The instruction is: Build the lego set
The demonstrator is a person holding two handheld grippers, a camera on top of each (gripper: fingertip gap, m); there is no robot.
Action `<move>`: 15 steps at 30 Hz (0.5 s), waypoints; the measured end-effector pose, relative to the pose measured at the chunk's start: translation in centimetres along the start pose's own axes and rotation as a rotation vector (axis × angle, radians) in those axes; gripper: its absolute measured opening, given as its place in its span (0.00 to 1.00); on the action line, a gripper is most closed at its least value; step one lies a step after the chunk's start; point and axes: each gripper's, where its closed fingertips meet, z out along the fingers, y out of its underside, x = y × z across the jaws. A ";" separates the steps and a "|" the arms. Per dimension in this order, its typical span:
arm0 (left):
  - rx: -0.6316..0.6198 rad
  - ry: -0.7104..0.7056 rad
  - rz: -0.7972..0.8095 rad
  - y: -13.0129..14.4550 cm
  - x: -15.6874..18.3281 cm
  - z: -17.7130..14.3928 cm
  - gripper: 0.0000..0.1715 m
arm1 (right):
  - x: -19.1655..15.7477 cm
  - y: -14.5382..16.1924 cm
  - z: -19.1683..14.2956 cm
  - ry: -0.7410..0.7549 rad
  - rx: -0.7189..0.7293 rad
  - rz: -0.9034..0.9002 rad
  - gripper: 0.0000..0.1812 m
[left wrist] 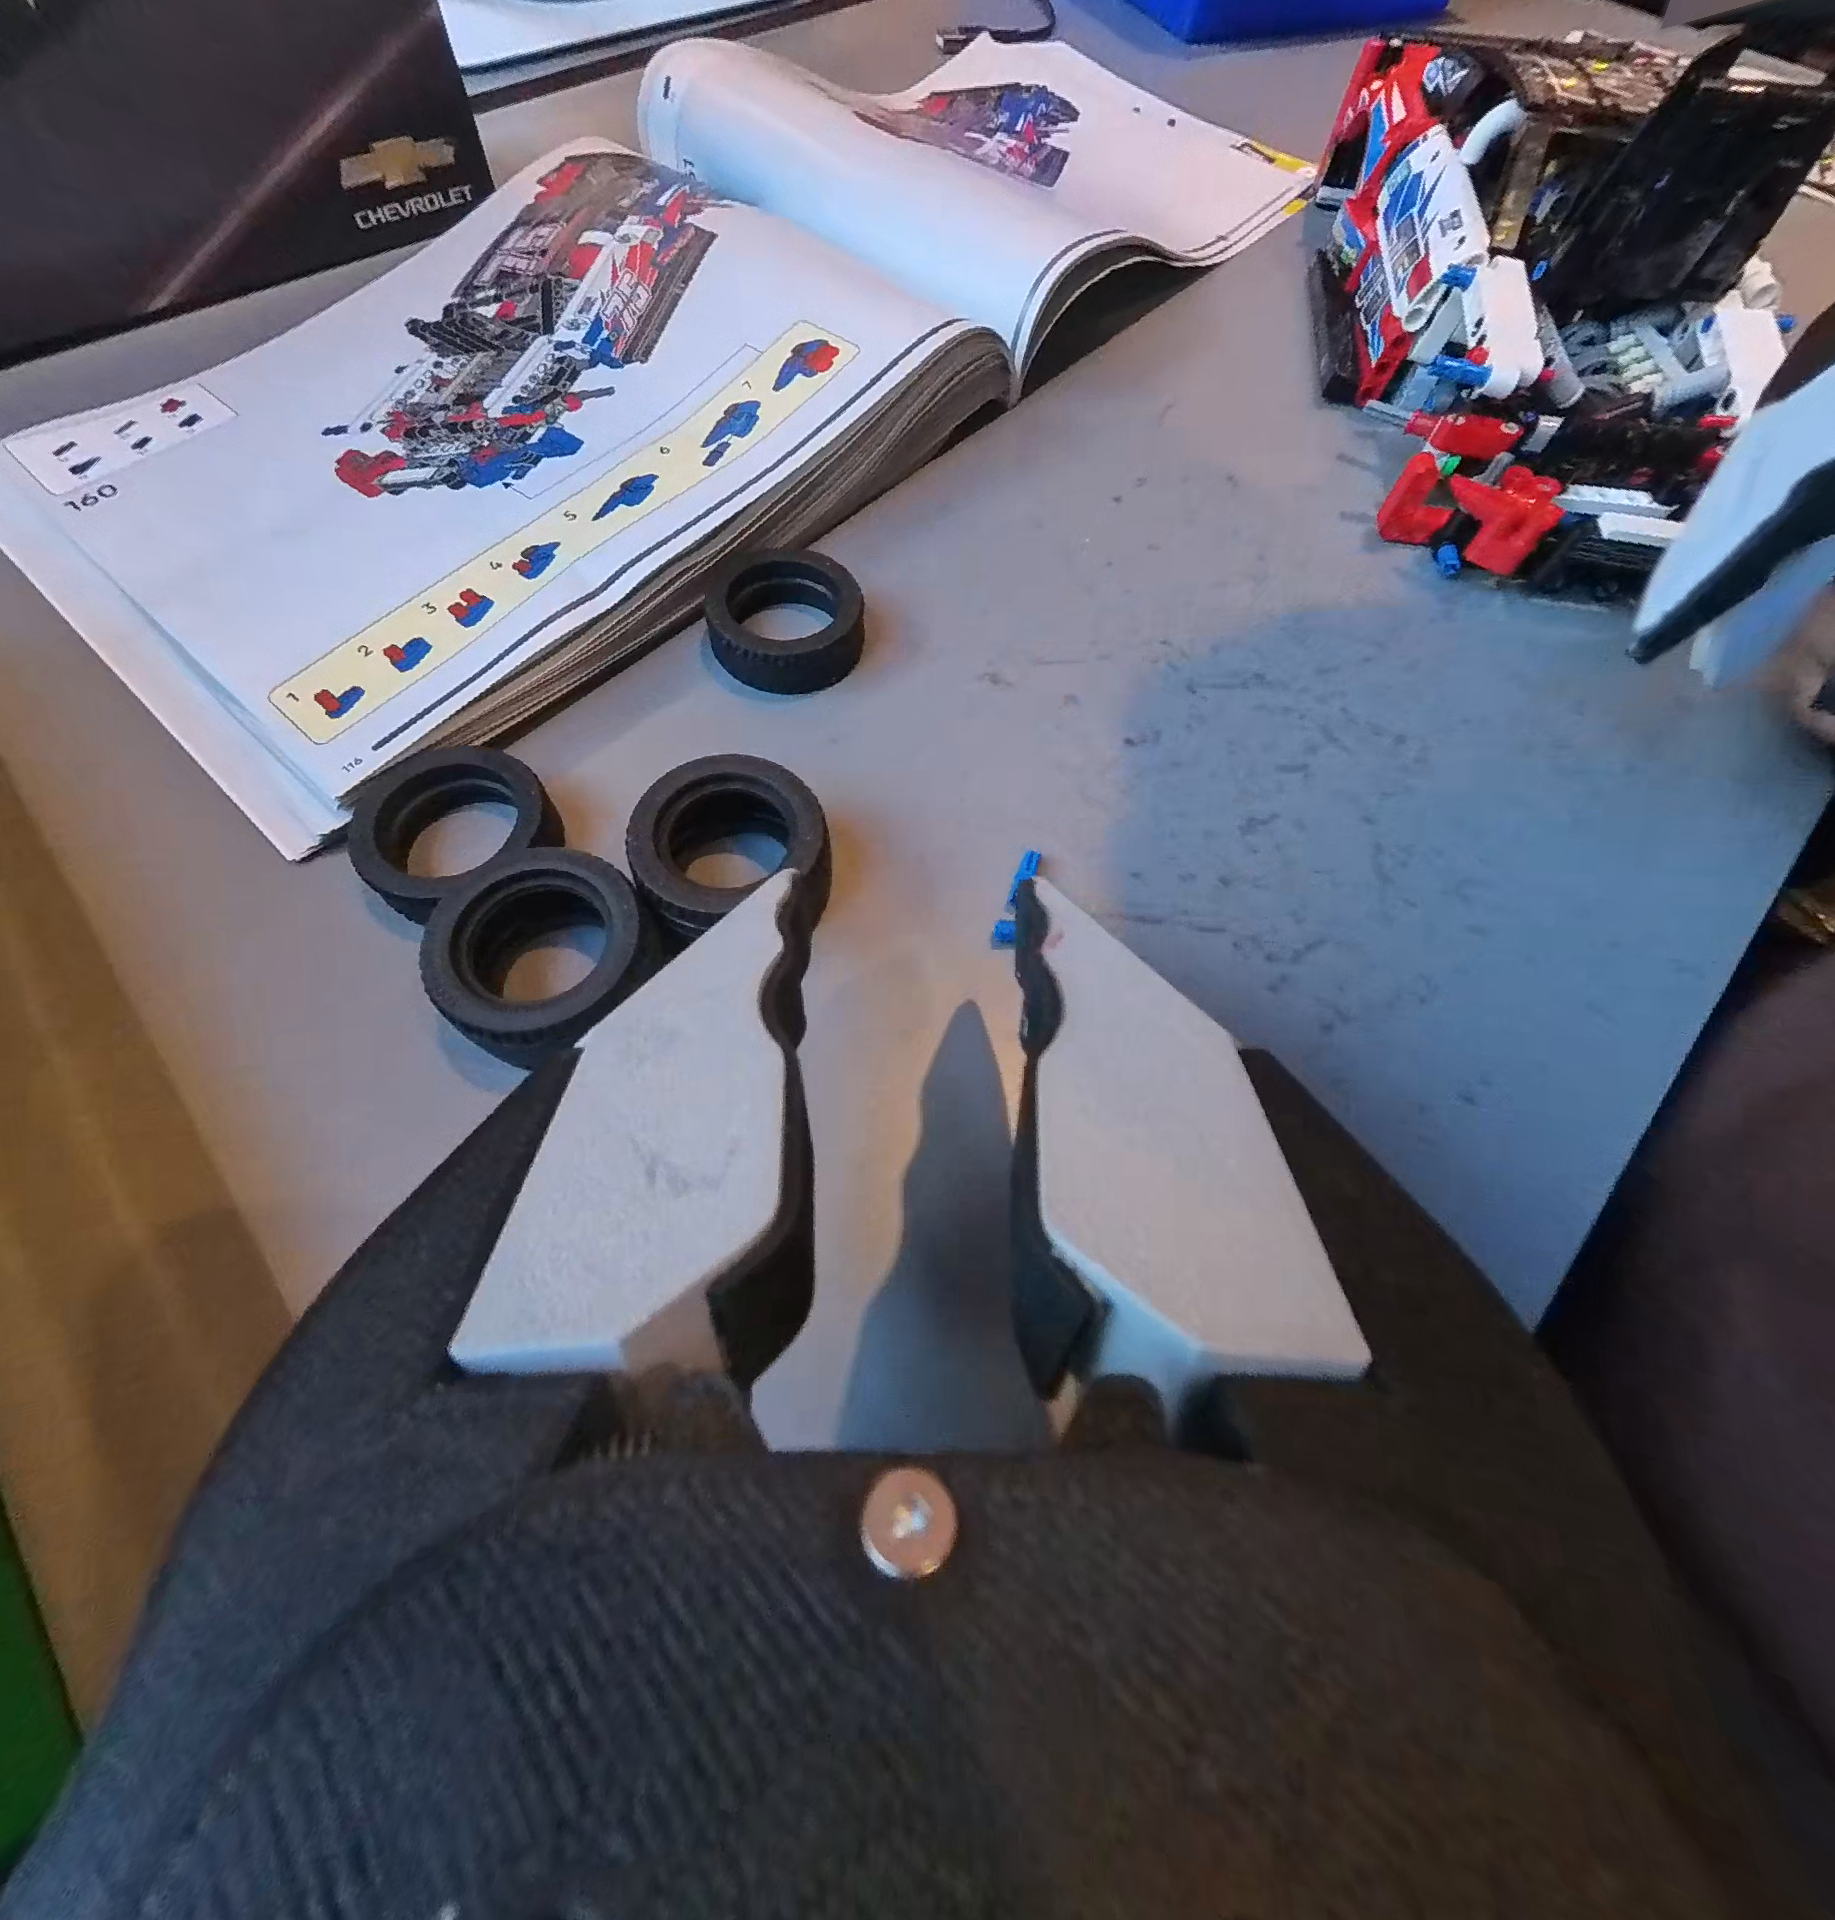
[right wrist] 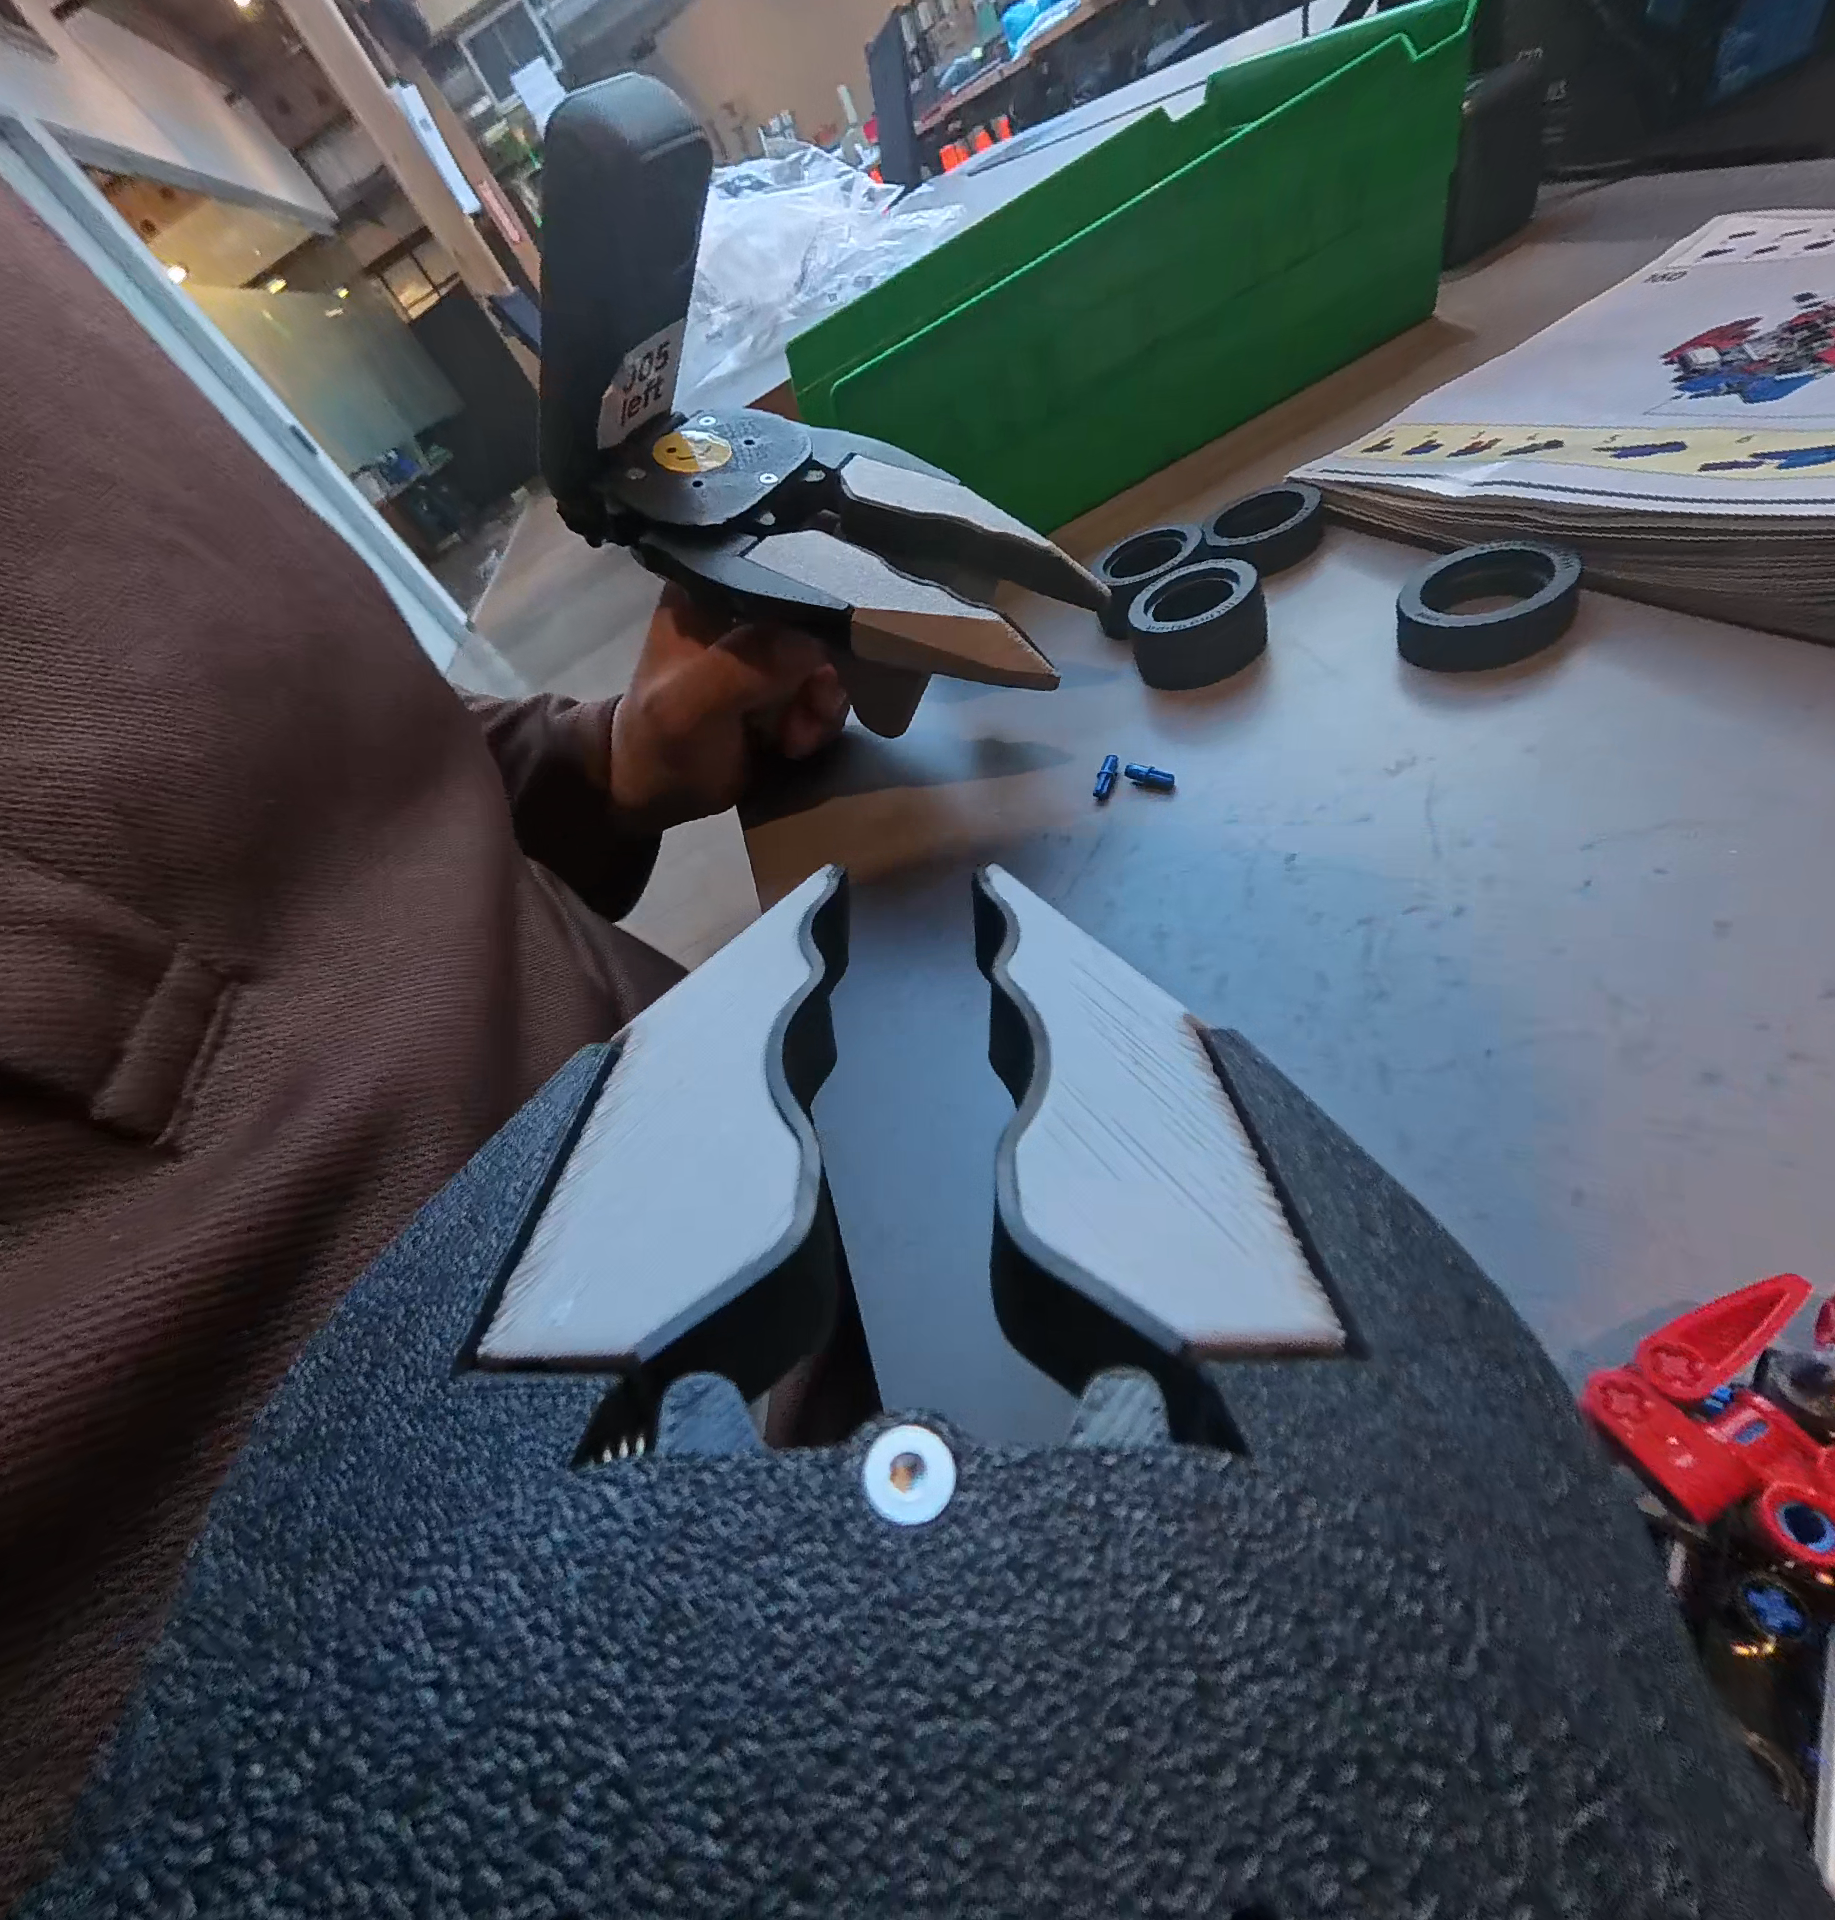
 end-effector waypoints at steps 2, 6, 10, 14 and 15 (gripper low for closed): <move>0.000 0.002 0.005 0.0 0.1 0.0 0.22 | 0.0 0.0 -0.1 0.013 0.008 -0.009 0.13; 0.004 0.007 0.017 -0.1 0.3 0.0 0.22 | -0.4 0.5 0.2 0.037 -0.014 -0.046 0.13; 0.004 -0.003 0.037 -0.1 0.4 0.0 0.21 | -0.8 0.8 0.4 0.046 -0.027 -0.062 0.14; -0.008 -0.011 0.066 0.1 0.6 0.1 0.20 | -1.0 0.8 0.2 0.057 -0.026 -0.082 0.14; -0.010 -0.014 0.072 0.1 0.6 0.2 0.20 | -1.0 0.8 0.2 0.058 -0.026 -0.085 0.14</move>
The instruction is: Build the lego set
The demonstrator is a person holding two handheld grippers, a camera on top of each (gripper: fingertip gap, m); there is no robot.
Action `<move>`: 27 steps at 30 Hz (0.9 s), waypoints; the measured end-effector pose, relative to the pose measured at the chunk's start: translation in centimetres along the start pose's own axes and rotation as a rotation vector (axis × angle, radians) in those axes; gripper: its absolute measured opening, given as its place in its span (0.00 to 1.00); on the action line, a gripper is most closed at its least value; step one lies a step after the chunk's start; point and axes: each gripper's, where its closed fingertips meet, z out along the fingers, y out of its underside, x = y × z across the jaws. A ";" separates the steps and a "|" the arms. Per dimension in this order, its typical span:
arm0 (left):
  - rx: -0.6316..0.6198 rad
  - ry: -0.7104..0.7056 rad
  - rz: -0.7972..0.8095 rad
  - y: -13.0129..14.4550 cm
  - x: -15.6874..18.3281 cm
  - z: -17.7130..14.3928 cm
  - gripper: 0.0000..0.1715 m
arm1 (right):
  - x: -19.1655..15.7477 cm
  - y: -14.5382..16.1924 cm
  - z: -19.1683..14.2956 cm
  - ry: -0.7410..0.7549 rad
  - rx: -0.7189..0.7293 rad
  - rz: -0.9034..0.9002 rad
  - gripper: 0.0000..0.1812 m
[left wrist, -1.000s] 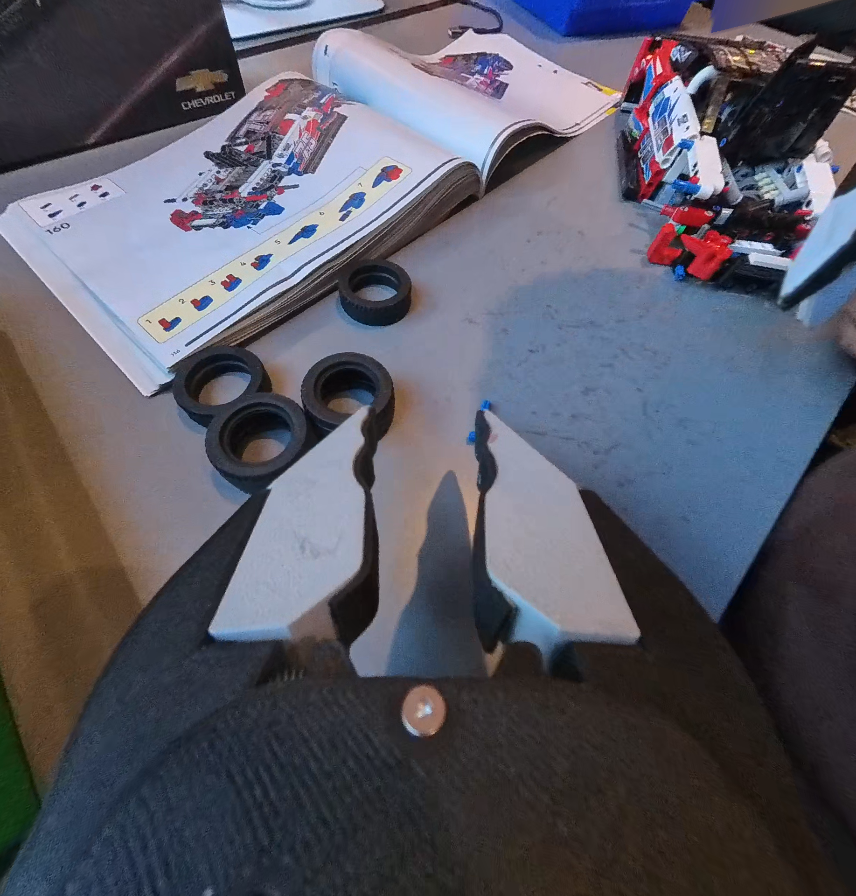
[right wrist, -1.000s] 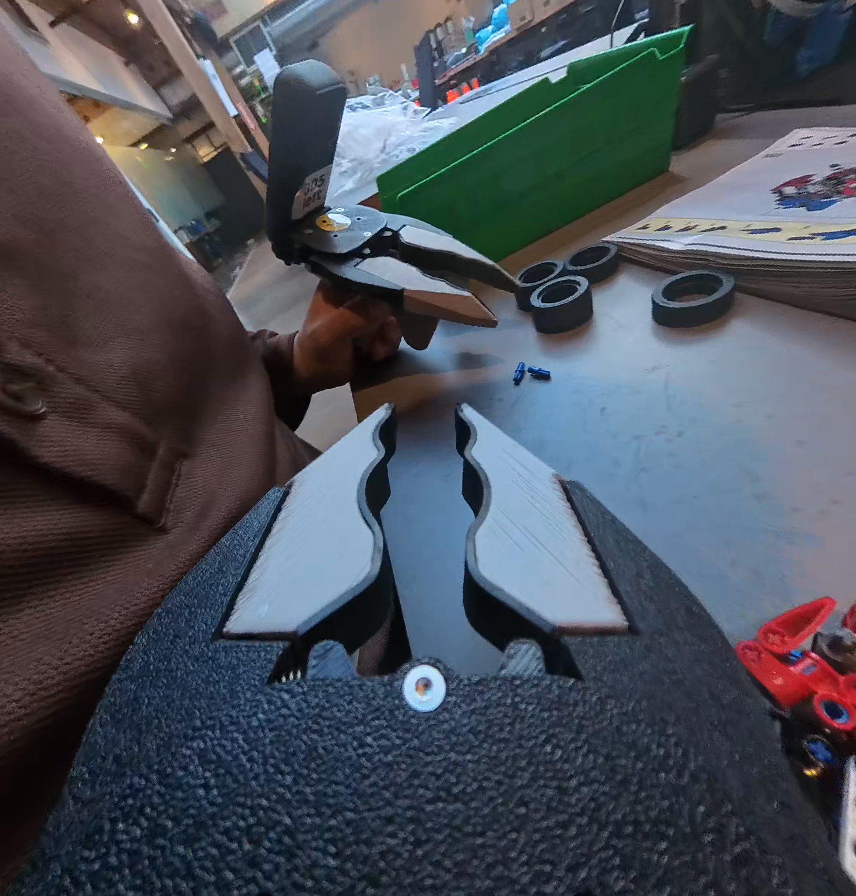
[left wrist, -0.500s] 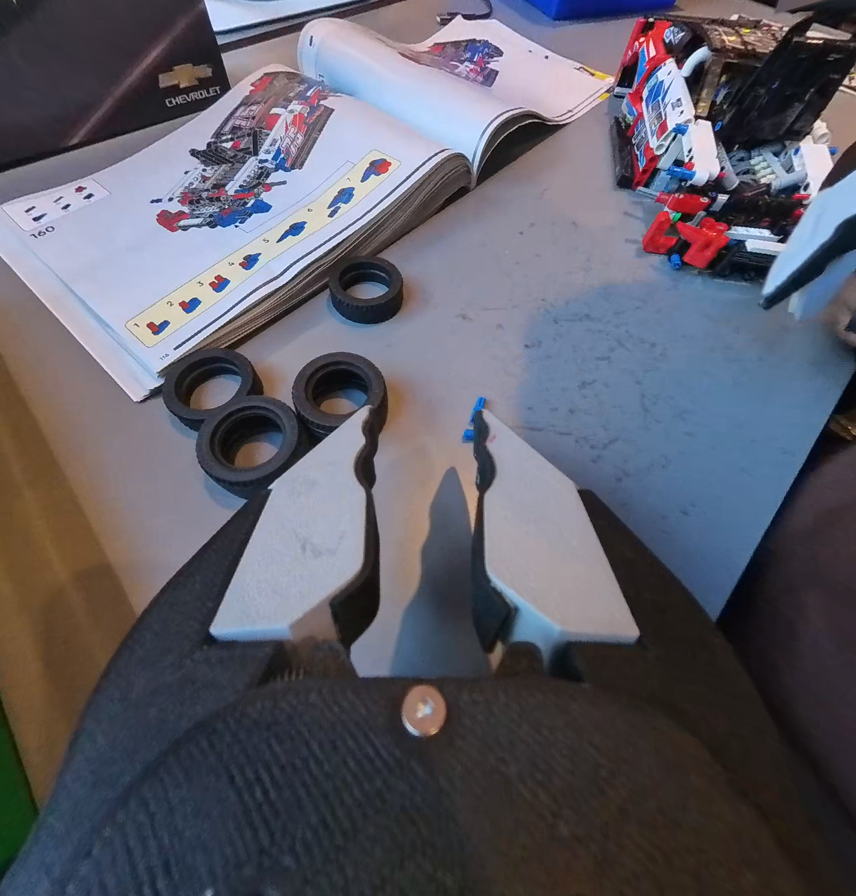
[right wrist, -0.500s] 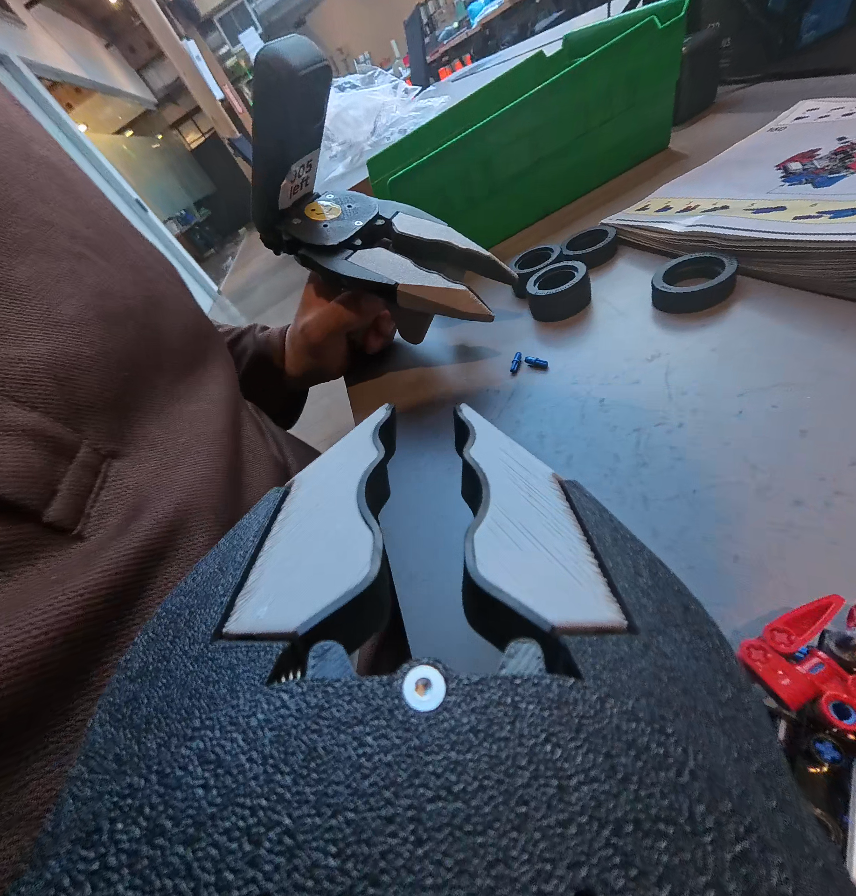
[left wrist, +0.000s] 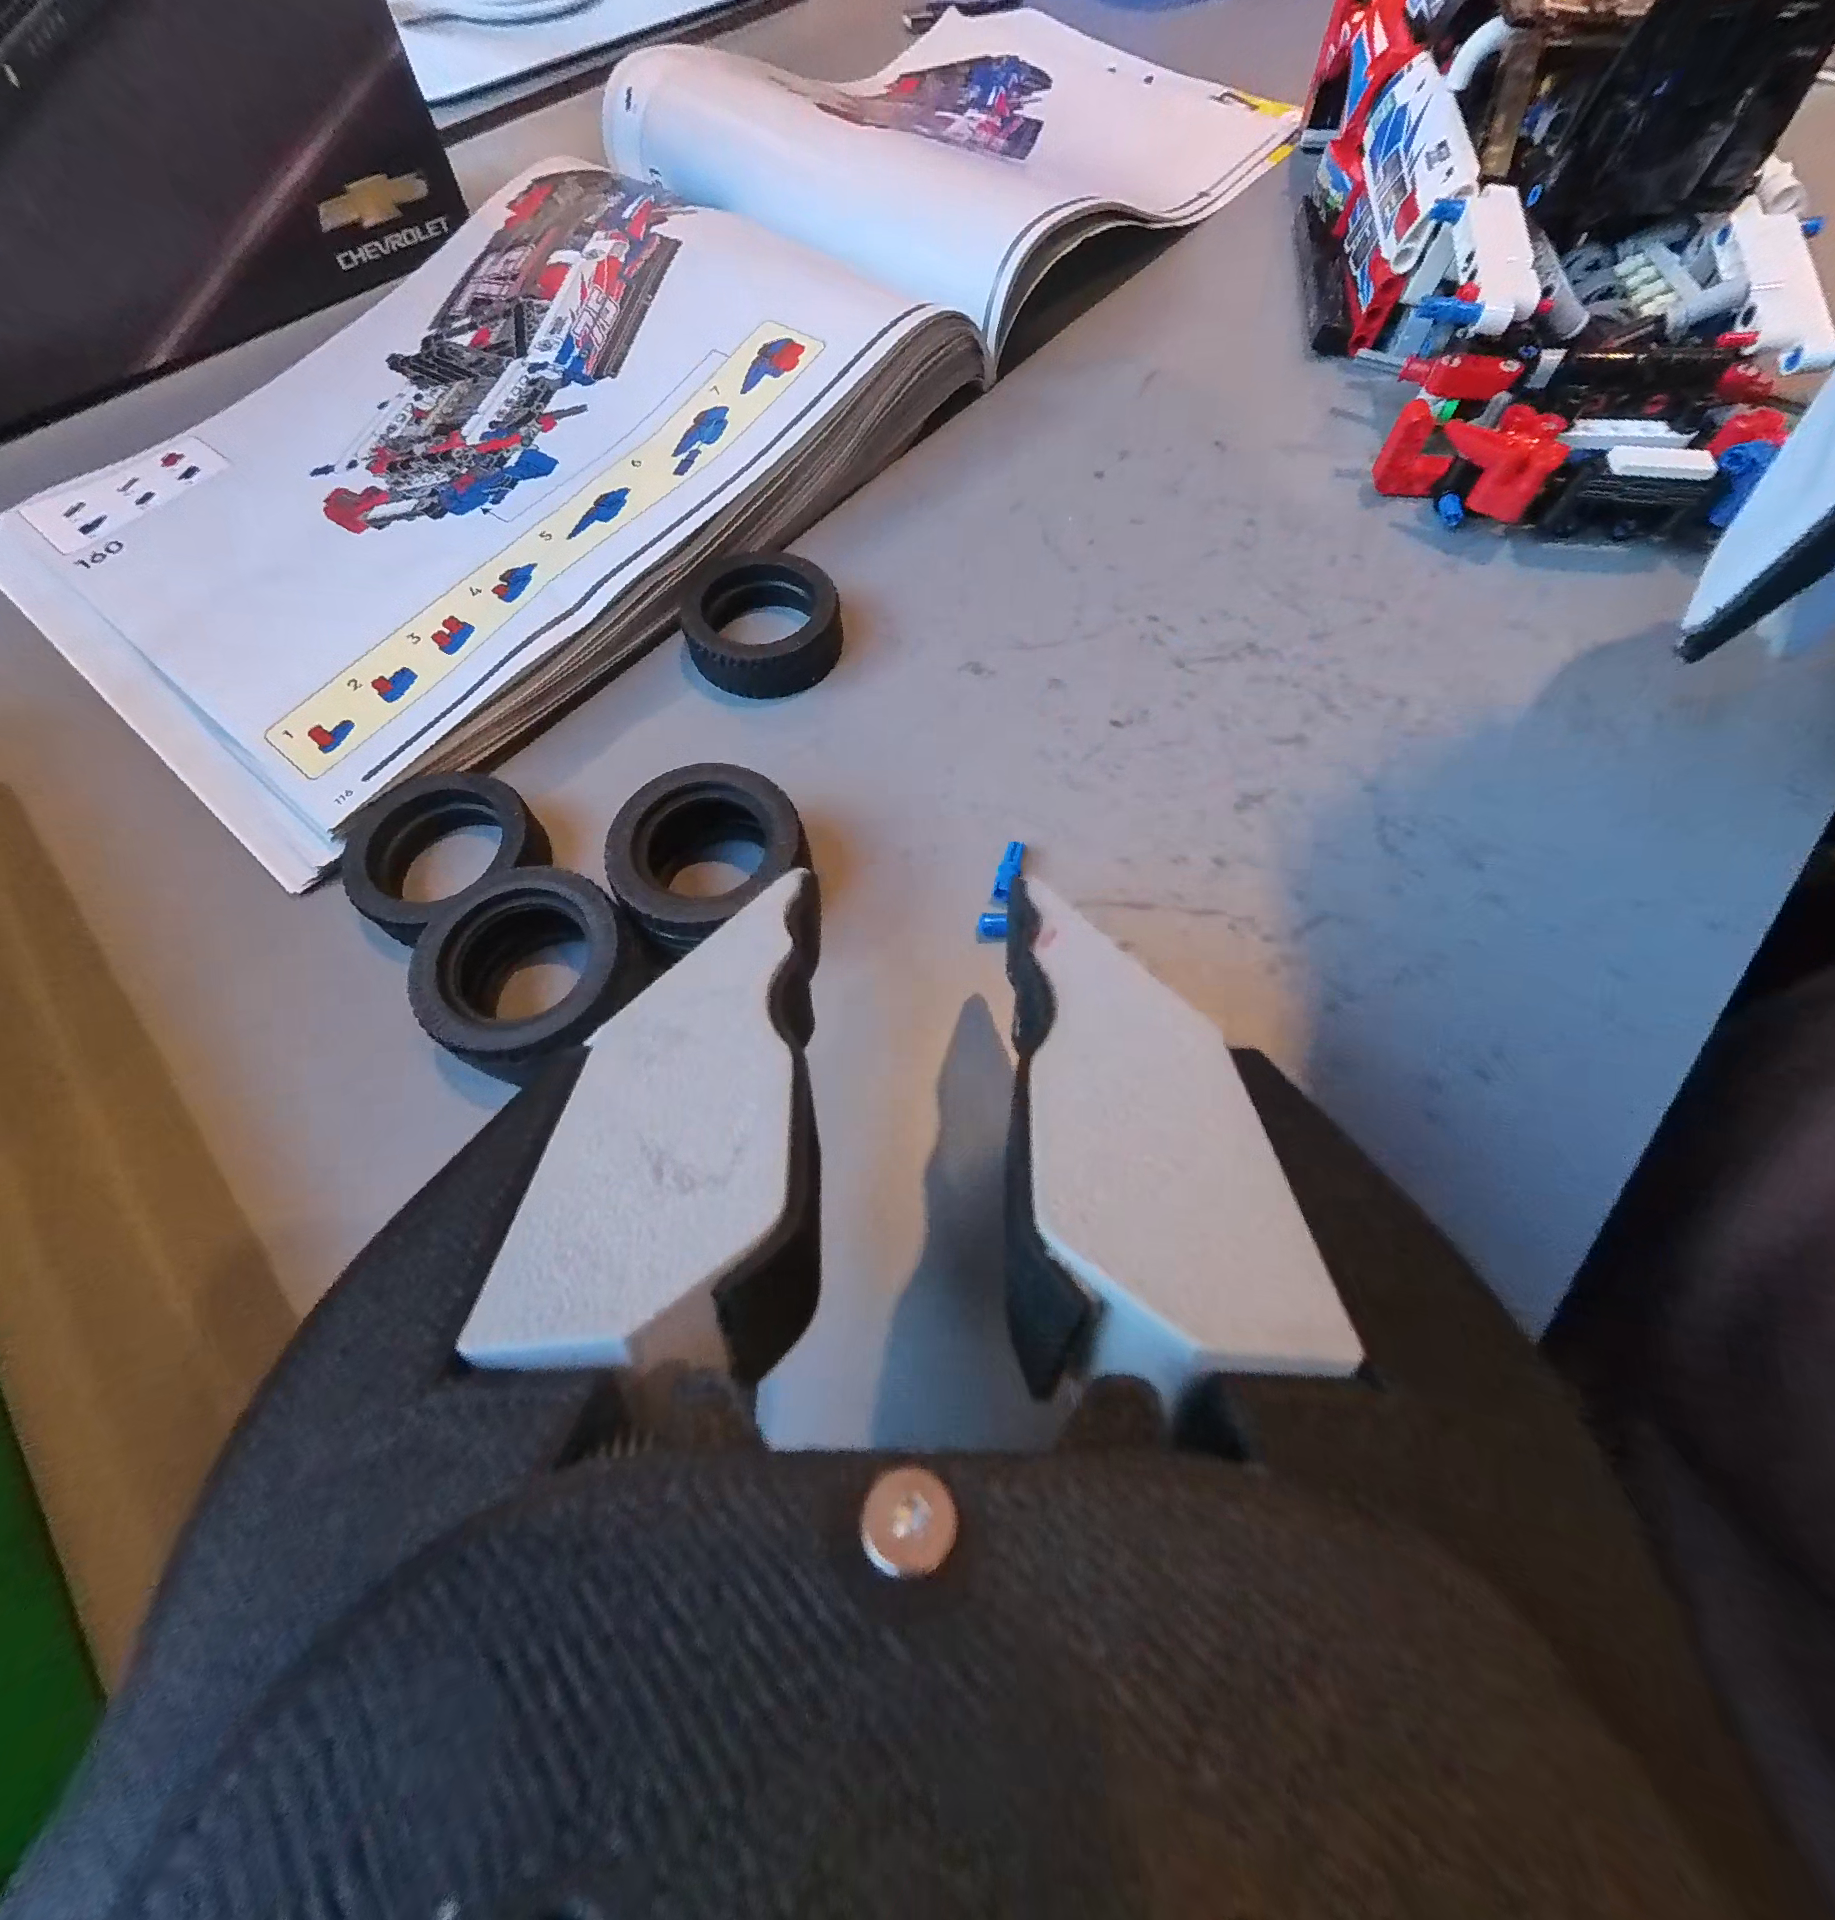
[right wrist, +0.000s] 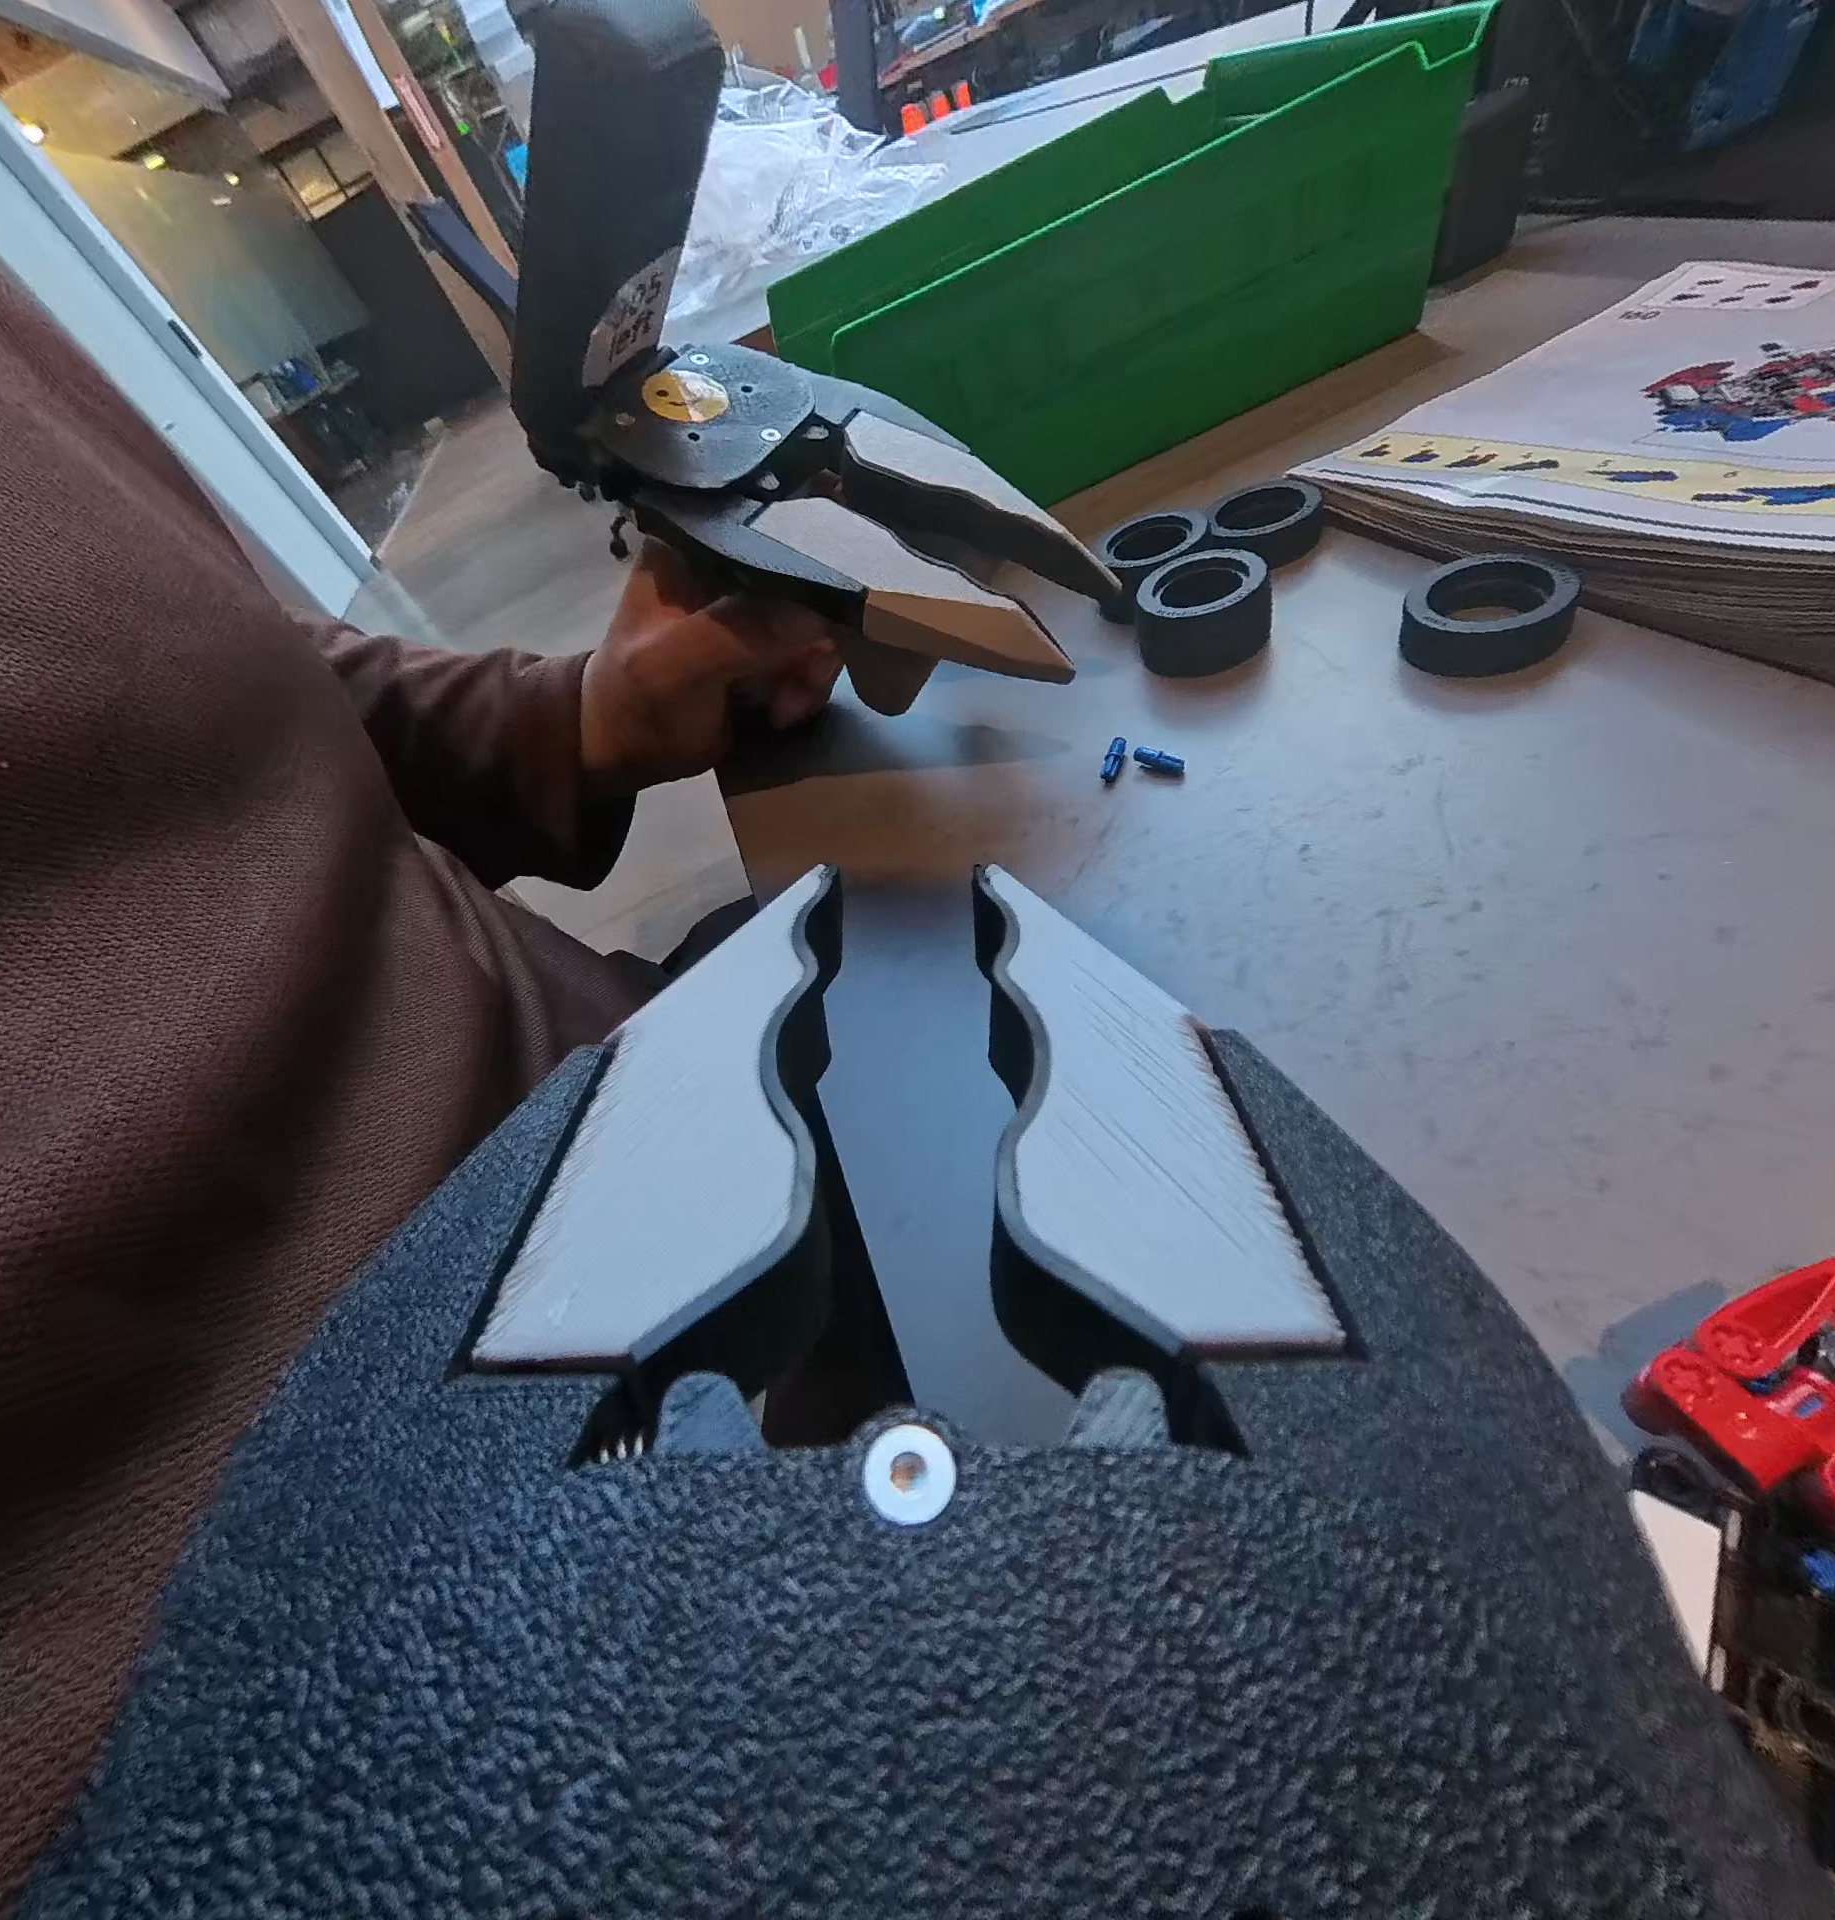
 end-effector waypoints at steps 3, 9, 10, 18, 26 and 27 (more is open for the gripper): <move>-0.002 -0.011 0.011 0.0 0.0 0.0 0.19 | -0.1 0.1 0.0 -0.004 -0.004 0.000 0.14; -0.030 0.006 0.016 0.3 0.2 0.3 0.18 | 0.1 0.0 -0.1 -0.005 0.004 0.006 0.14; -0.042 0.025 0.022 0.5 0.5 0.5 0.16 | 0.1 -0.1 -0.1 -0.005 0.005 0.010 0.14; -0.161 0.047 0.206 1.9 2.2 1.7 0.05 | 0.0 0.4 0.6 0.016 -0.029 -0.023 0.14; -0.220 0.137 0.355 2.5 2.7 1.4 0.13 | 0.2 0.4 0.4 0.038 -0.029 -0.036 0.14; -0.241 0.180 0.374 2.6 2.9 1.2 0.13 | 0.1 0.3 0.4 0.038 -0.028 -0.035 0.14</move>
